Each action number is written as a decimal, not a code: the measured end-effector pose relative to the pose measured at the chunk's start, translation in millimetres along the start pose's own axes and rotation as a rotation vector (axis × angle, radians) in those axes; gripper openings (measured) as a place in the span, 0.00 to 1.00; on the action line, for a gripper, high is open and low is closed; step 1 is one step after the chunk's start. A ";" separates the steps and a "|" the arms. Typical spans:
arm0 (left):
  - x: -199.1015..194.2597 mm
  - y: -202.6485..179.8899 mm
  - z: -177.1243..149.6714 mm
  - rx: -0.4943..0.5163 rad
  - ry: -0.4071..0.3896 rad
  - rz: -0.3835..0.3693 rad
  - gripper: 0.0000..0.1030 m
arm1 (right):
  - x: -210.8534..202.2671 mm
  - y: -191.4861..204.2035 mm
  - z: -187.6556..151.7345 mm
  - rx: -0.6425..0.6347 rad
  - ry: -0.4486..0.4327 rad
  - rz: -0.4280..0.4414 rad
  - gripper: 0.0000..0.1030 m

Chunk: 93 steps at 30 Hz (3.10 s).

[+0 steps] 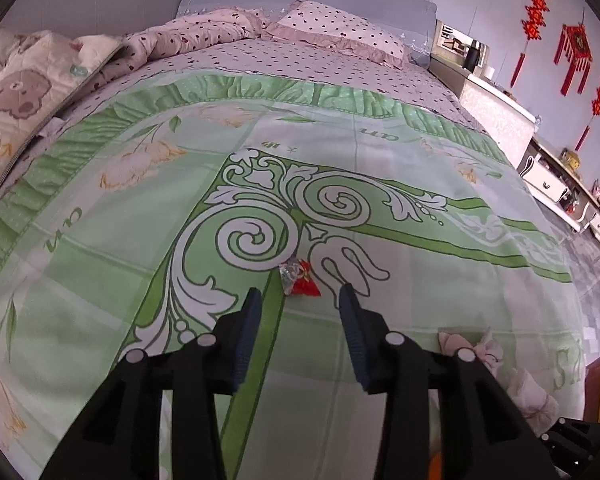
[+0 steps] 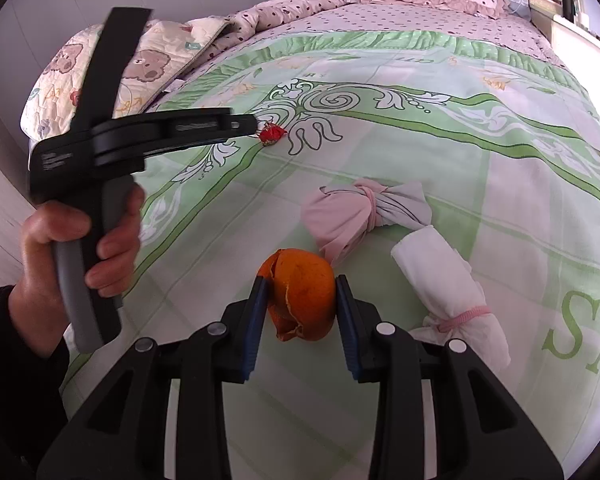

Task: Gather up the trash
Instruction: 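Close the left tool on the red wrapper while the right tool grasps the orange peel, then carry the red wrapper in the left tool while the right tool carries the orange peel over the bin, then open the left tool over the bin while the right tool opens, dropping the orange peel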

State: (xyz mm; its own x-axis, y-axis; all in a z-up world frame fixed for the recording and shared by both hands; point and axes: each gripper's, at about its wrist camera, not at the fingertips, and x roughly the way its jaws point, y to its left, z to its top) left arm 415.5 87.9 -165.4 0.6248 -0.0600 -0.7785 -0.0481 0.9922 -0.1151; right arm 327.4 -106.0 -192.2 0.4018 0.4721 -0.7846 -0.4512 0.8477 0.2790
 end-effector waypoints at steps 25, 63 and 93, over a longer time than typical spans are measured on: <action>-47.8 -17.2 0.1 0.029 -0.039 -0.023 0.15 | -68.3 -14.1 2.4 0.078 -0.094 0.003 0.31; -205.9 -382.6 -101.1 0.456 -0.084 -0.409 0.15 | -399.3 -234.6 -188.6 0.460 -0.397 -0.448 0.31; -149.3 -428.2 -143.8 0.482 0.122 -0.494 0.55 | -409.1 -303.3 -245.0 0.677 -0.400 -0.547 0.44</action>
State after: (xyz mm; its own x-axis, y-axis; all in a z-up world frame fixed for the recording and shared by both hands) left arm 230.8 -343.8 -88.6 0.3914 -0.5004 -0.7723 0.5877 0.7817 -0.2086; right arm 104.6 -615.5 -91.5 0.7193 -0.0898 -0.6889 0.3863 0.8759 0.2892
